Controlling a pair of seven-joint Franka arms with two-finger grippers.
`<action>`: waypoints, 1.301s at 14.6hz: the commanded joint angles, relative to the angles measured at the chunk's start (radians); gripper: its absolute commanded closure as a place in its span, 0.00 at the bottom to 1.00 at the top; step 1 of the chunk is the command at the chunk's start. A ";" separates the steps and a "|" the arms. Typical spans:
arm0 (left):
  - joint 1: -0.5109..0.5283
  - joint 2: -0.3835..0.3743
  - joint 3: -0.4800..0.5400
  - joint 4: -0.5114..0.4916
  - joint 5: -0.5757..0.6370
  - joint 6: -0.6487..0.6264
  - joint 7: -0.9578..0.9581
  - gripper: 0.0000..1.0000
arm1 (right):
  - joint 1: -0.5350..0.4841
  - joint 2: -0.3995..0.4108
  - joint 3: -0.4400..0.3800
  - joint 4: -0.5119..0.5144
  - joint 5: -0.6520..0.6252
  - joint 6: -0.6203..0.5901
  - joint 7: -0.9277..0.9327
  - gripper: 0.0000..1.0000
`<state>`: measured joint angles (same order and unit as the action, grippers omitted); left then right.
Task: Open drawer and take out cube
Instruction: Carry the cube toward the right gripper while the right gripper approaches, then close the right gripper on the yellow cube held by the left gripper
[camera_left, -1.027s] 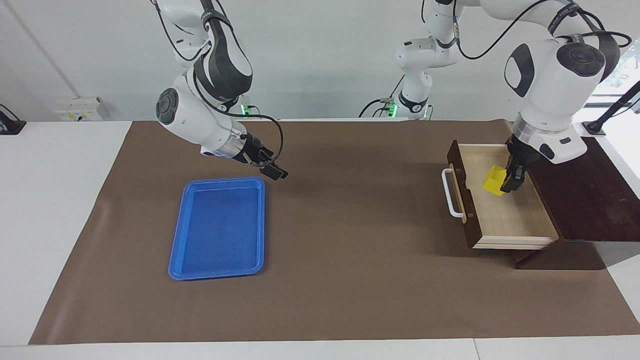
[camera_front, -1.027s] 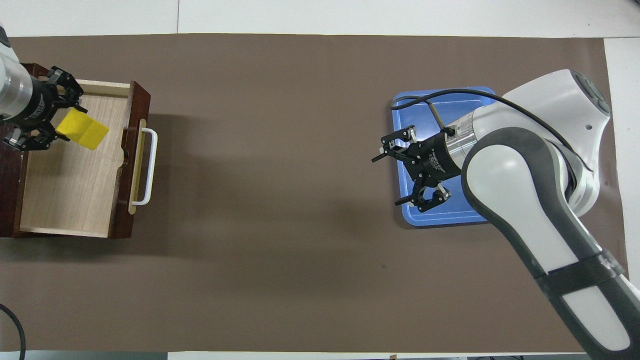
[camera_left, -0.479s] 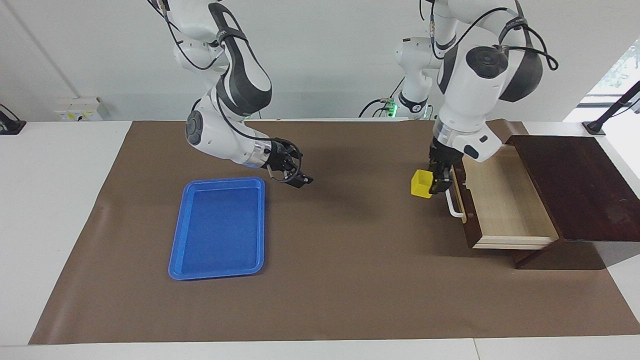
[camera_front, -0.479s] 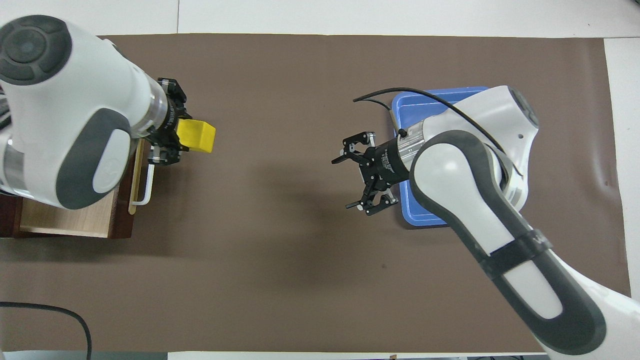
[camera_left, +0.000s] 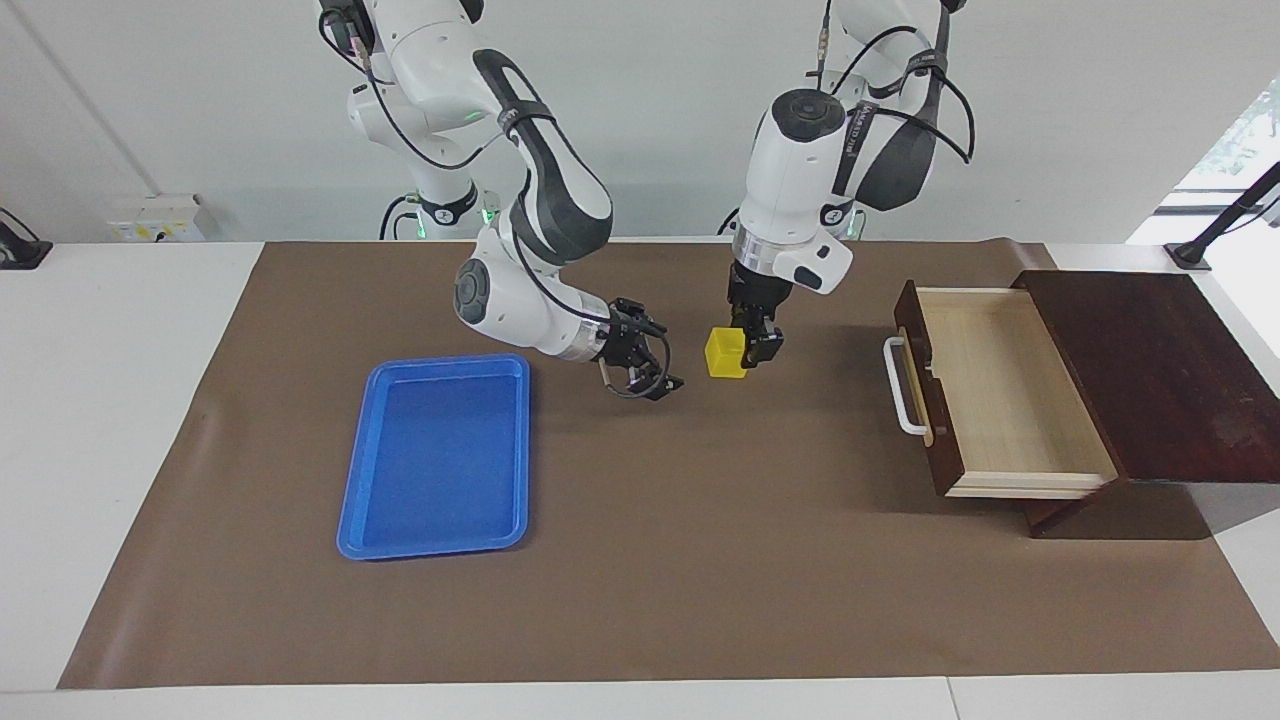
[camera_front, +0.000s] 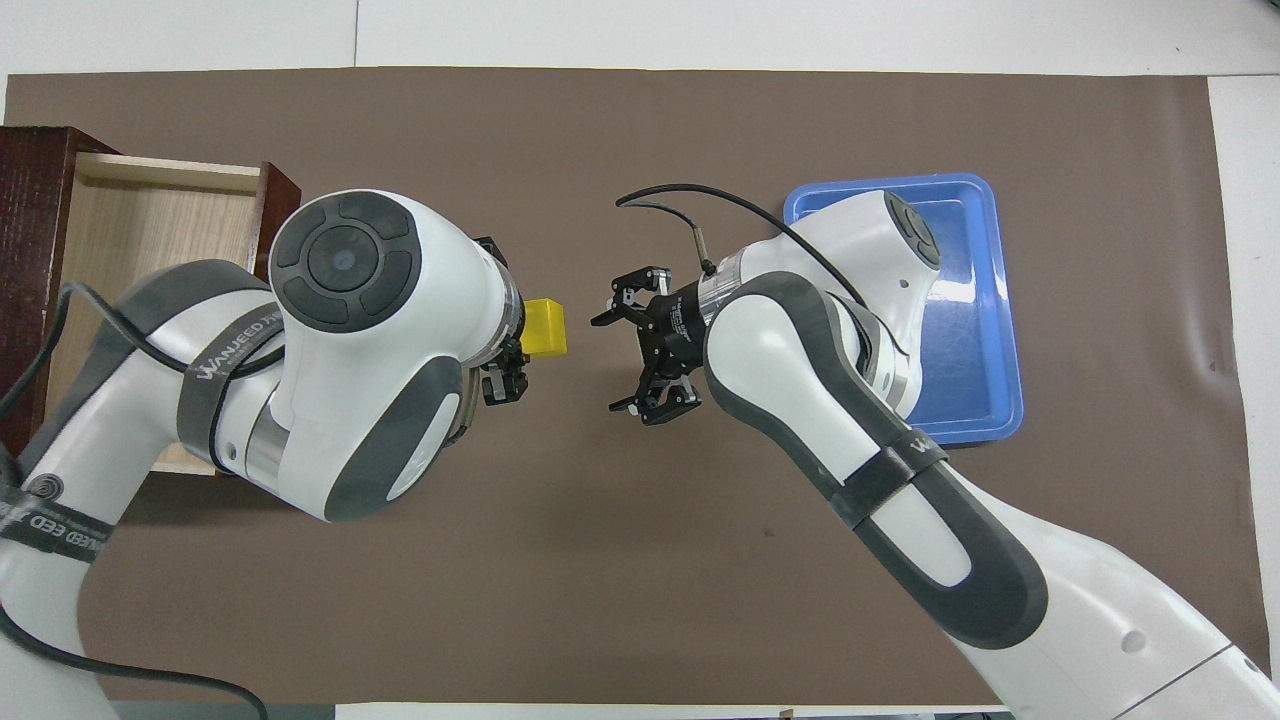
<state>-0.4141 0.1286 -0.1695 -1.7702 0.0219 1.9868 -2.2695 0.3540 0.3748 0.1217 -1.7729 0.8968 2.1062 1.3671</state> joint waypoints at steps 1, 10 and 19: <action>-0.054 -0.037 0.021 -0.064 -0.017 0.036 -0.146 1.00 | 0.017 0.016 -0.002 0.029 0.021 0.009 0.018 0.00; -0.075 -0.053 0.019 -0.106 -0.011 0.027 -0.176 1.00 | 0.048 0.032 -0.005 0.079 -0.001 0.008 0.063 0.00; -0.075 -0.053 0.021 -0.106 -0.008 0.027 -0.174 1.00 | 0.074 0.030 -0.005 0.082 -0.016 0.024 0.049 1.00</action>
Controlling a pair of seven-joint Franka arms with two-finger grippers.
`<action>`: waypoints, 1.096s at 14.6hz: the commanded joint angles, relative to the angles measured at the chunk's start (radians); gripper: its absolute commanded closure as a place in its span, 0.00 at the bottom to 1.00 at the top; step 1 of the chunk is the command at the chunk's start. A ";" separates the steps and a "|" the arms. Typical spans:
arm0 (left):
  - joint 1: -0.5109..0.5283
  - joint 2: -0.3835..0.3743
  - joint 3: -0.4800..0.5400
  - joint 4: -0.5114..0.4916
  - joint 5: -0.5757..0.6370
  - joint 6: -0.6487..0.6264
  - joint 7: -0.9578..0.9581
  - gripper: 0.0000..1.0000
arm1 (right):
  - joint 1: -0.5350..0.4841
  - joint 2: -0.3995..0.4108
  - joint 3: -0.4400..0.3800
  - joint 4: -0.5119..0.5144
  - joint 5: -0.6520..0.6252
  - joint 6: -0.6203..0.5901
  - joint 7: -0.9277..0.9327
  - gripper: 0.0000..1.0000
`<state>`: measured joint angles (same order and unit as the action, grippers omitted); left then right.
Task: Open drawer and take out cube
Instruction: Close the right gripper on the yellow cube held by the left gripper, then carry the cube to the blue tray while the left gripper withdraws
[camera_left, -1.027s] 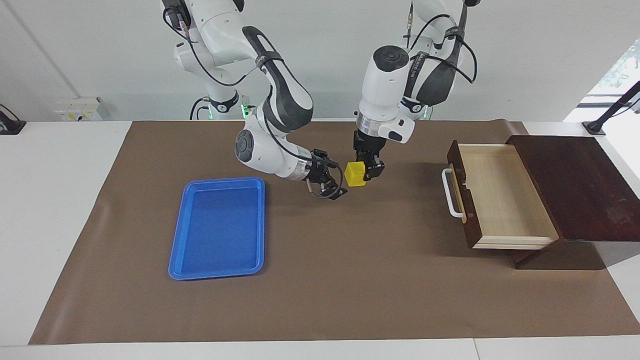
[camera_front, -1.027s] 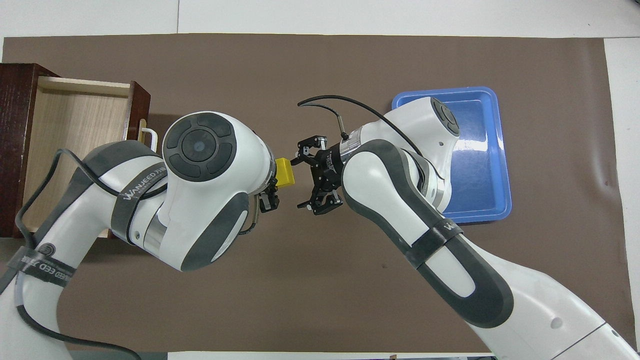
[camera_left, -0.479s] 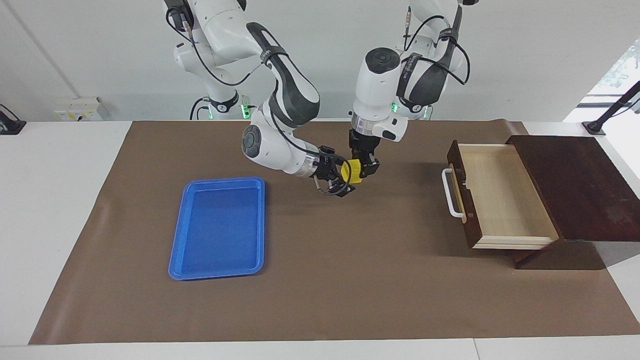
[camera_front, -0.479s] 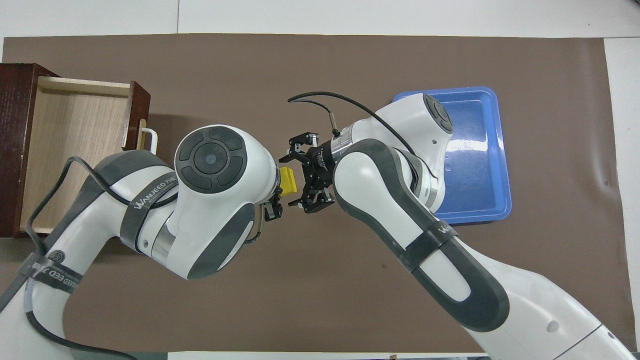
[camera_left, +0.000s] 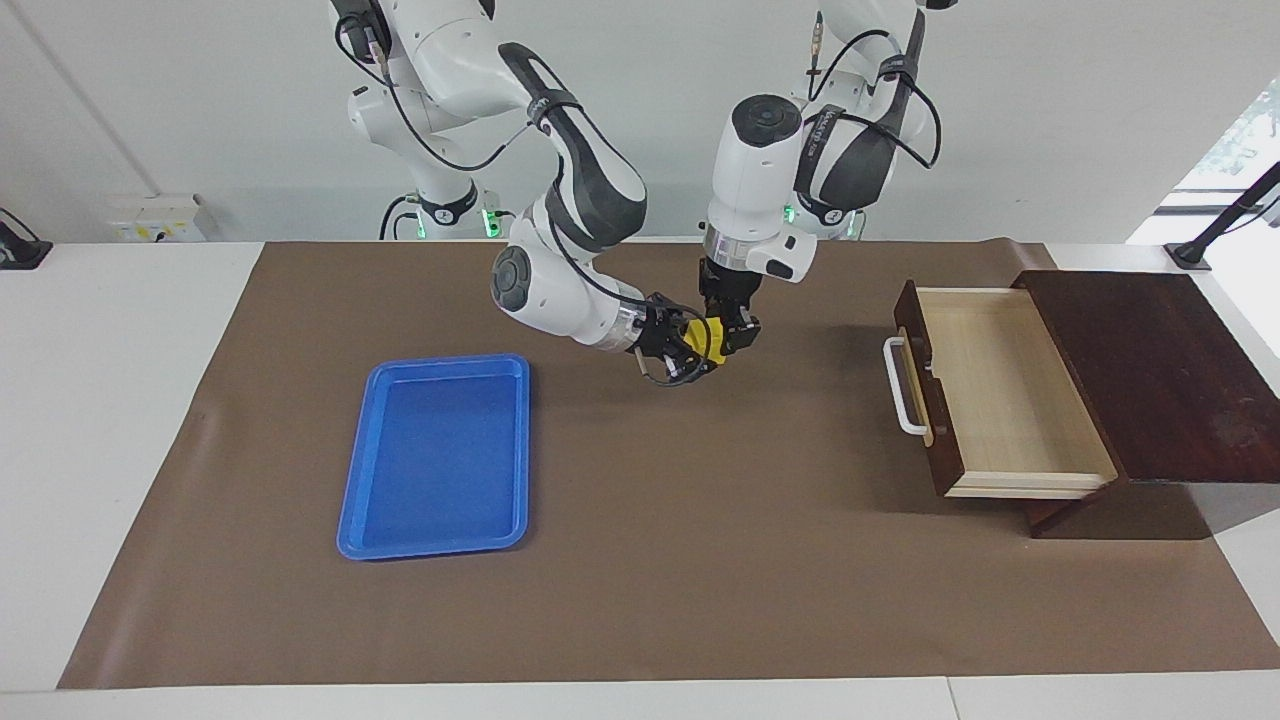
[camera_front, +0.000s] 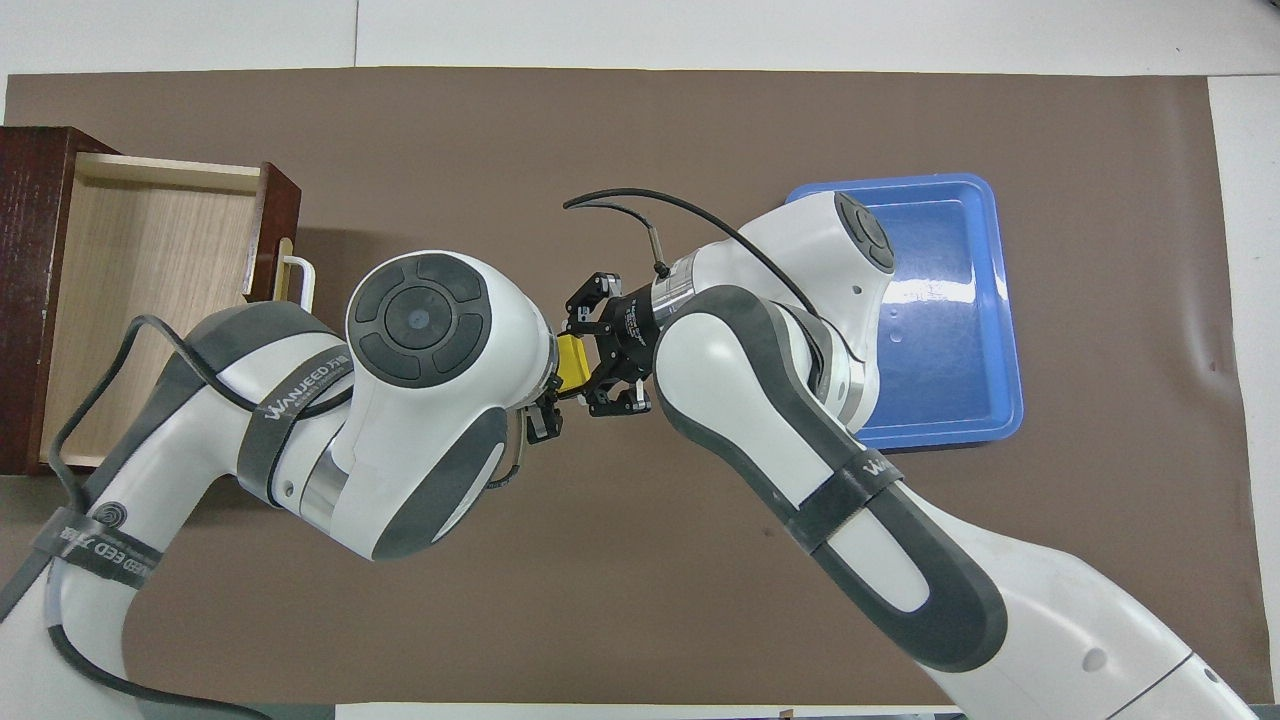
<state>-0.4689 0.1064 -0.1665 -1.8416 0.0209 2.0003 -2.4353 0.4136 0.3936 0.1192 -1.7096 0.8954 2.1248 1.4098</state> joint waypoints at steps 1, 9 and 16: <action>-0.020 -0.031 0.018 -0.034 -0.006 0.012 -0.007 1.00 | 0.013 0.011 -0.003 0.021 -0.016 0.007 0.006 1.00; 0.128 -0.030 0.024 -0.034 0.054 -0.018 0.253 0.00 | -0.037 0.021 -0.009 0.058 -0.015 -0.023 0.009 1.00; 0.387 -0.056 0.027 -0.151 0.059 0.063 0.795 0.00 | -0.332 0.016 -0.010 0.059 -0.116 -0.144 -0.074 1.00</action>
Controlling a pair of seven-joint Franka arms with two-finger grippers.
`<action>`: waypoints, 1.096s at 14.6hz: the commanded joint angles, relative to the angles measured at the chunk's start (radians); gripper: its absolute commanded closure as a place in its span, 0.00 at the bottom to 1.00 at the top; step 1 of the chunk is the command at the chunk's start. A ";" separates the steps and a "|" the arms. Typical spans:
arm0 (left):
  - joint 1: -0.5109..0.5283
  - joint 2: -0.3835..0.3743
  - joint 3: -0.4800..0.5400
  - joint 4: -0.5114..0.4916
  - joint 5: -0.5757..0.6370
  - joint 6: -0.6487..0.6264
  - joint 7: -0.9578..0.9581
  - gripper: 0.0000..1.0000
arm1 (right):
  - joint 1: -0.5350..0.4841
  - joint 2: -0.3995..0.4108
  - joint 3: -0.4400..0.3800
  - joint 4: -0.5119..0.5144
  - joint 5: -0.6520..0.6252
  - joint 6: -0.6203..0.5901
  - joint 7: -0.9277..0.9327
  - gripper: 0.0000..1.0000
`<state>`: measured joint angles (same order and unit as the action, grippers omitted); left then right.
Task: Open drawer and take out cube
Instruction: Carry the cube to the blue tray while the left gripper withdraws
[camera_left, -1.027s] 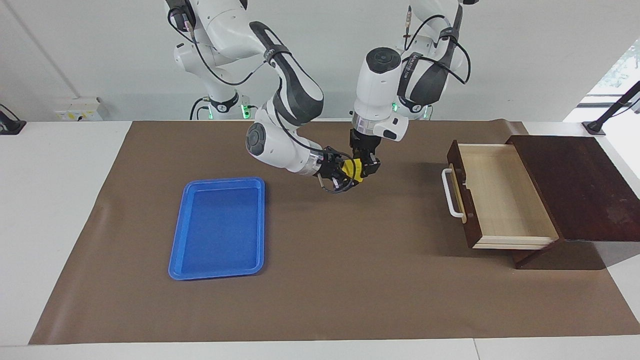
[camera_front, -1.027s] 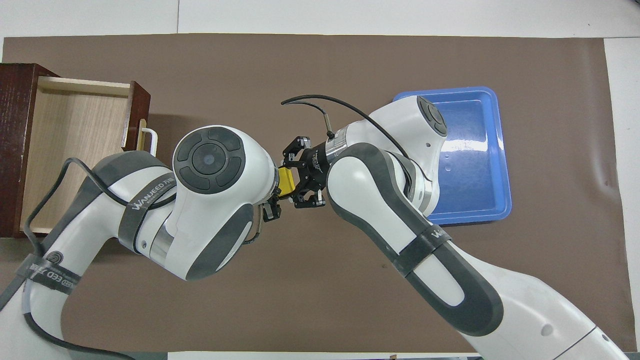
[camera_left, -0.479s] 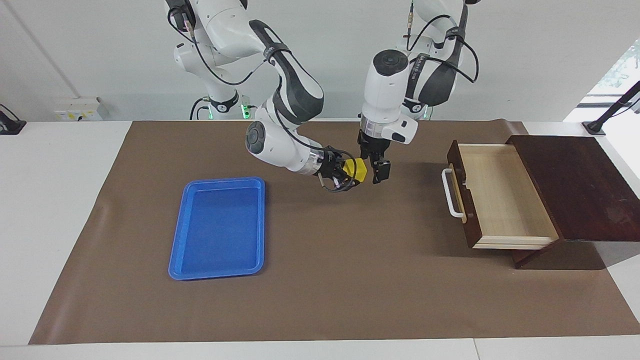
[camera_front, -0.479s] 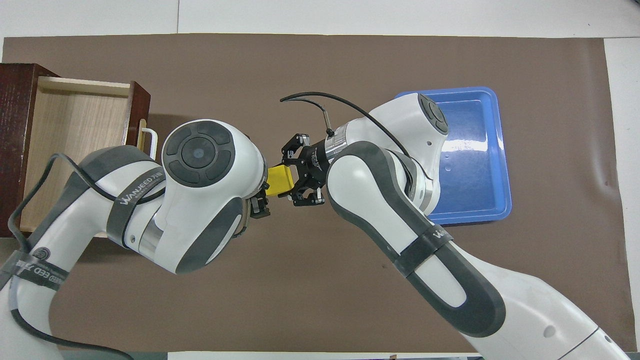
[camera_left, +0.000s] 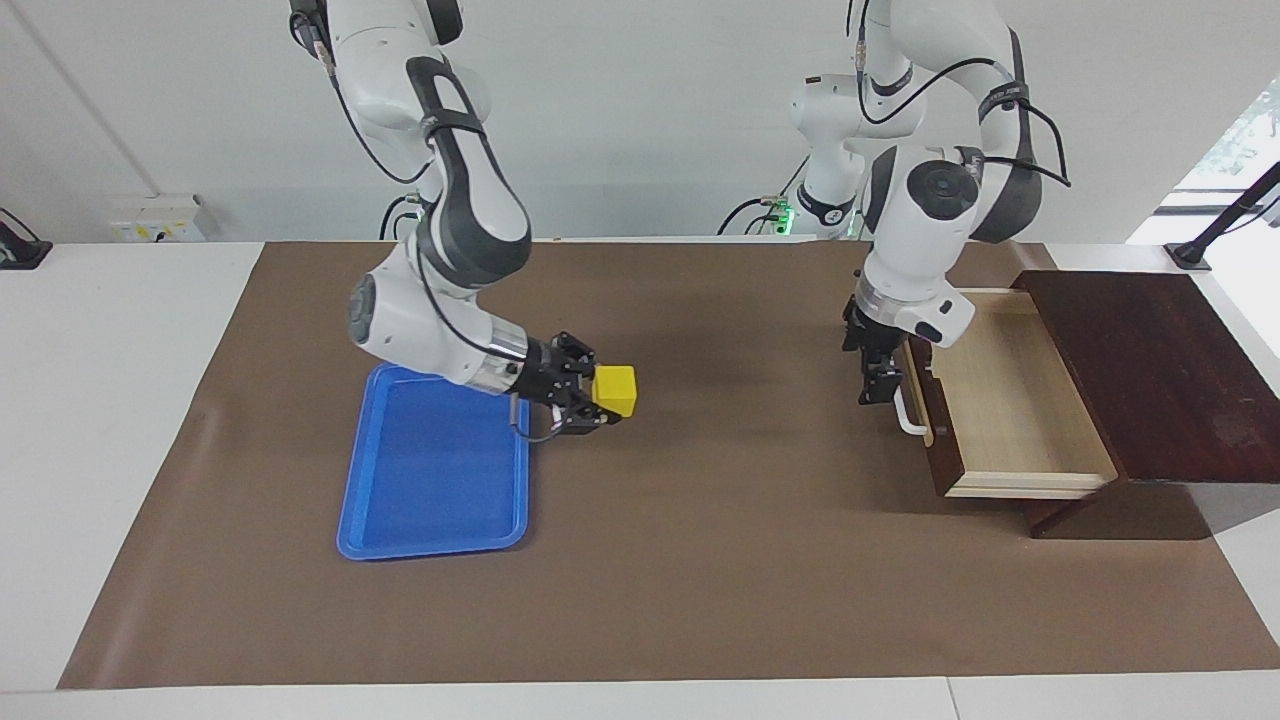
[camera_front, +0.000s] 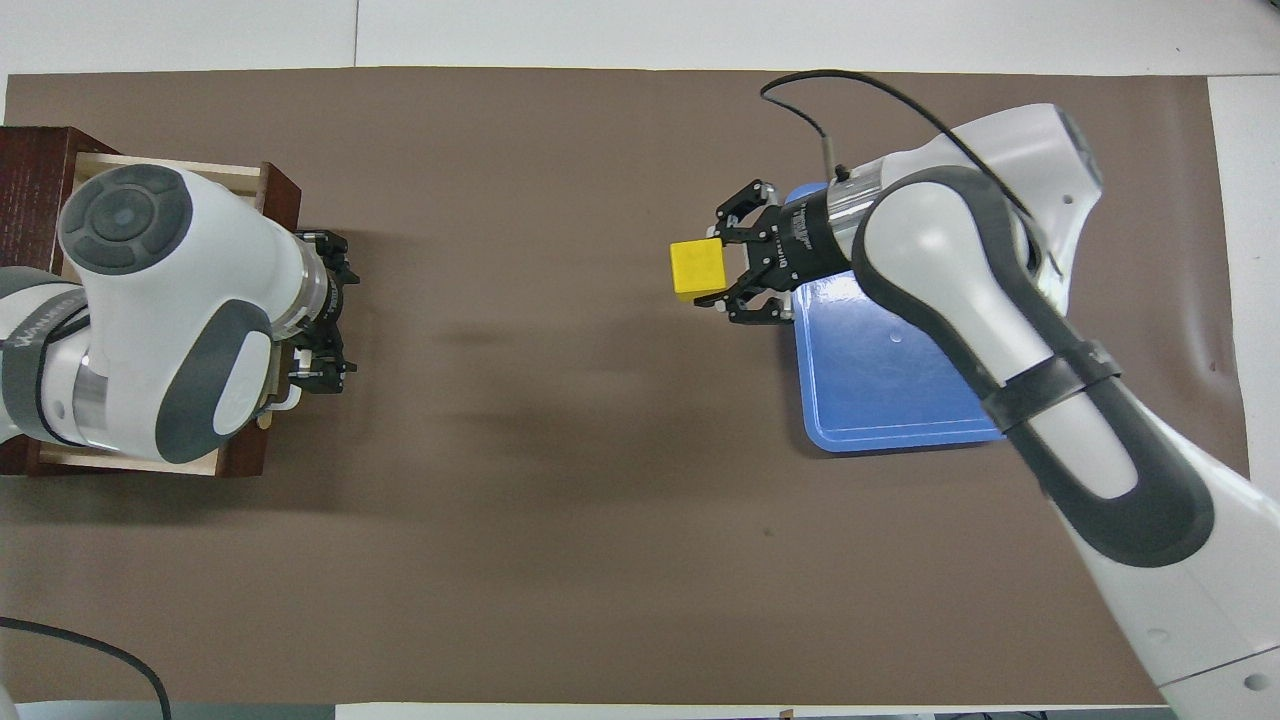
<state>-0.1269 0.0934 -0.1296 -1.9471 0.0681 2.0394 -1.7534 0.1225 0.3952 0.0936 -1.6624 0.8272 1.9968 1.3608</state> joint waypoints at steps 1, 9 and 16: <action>0.073 -0.041 -0.010 -0.044 0.012 0.022 0.185 0.00 | -0.064 0.016 0.014 0.001 -0.062 -0.032 -0.047 1.00; 0.283 0.002 -0.010 0.054 0.075 0.036 0.359 0.00 | -0.280 -0.073 0.014 -0.282 -0.082 -0.056 -0.428 1.00; 0.349 -0.001 -0.010 0.043 0.073 0.047 0.460 0.00 | -0.281 -0.121 0.014 -0.463 -0.037 0.043 -0.494 1.00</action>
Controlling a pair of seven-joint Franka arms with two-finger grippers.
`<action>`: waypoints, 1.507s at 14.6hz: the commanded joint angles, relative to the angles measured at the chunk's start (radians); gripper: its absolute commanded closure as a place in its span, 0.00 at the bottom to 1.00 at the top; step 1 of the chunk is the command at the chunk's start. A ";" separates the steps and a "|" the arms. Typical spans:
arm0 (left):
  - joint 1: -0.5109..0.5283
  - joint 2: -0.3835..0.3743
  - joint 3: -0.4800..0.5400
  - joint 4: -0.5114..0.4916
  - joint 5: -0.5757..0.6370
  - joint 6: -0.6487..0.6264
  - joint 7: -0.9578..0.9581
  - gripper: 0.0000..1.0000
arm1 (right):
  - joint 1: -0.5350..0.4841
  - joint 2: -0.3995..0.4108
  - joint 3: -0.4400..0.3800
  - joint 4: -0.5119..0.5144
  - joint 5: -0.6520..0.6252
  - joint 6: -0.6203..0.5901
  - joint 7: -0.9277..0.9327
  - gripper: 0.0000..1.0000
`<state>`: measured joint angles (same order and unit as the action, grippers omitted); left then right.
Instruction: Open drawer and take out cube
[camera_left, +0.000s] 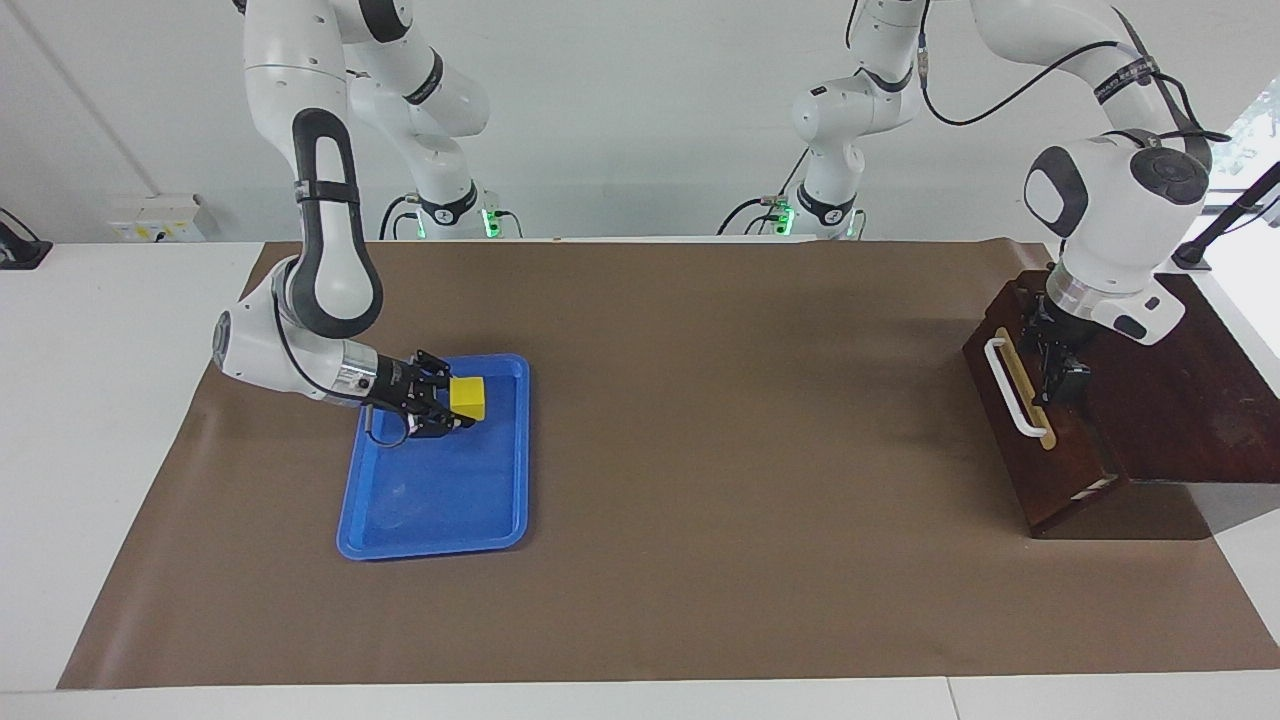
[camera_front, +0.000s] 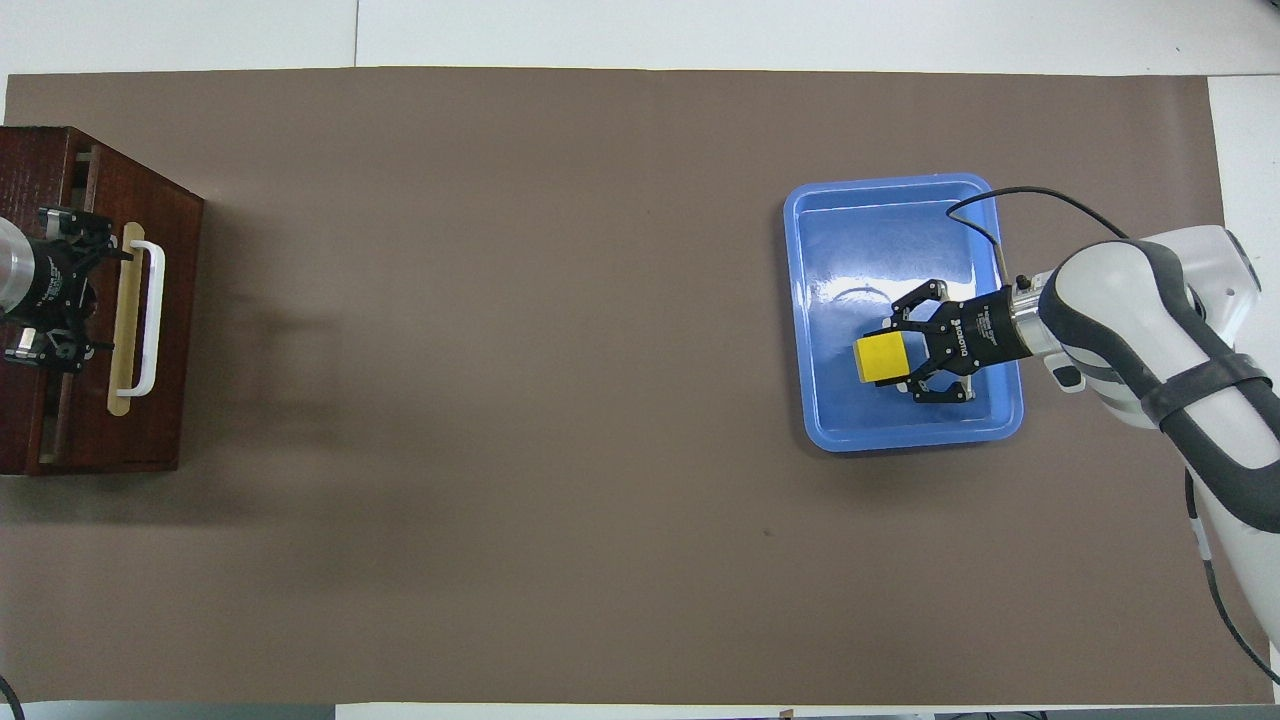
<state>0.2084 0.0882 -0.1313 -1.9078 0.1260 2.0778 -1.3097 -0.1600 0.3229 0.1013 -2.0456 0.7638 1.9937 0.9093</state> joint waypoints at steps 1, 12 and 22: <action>0.023 0.004 -0.008 0.004 0.015 0.010 0.017 0.00 | 0.002 -0.051 0.008 -0.100 0.028 0.066 -0.044 1.00; -0.016 -0.005 -0.019 0.006 0.004 0.010 0.009 0.00 | 0.030 -0.064 0.006 -0.139 0.063 0.094 -0.118 0.00; -0.049 -0.036 -0.067 0.325 -0.041 -0.528 0.864 0.00 | 0.031 -0.139 0.015 0.108 -0.150 -0.093 -0.084 0.00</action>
<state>0.1744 0.0370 -0.1888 -1.6340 0.1099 1.6321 -0.5738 -0.1279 0.2085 0.1081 -2.0031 0.6888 1.9488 0.8232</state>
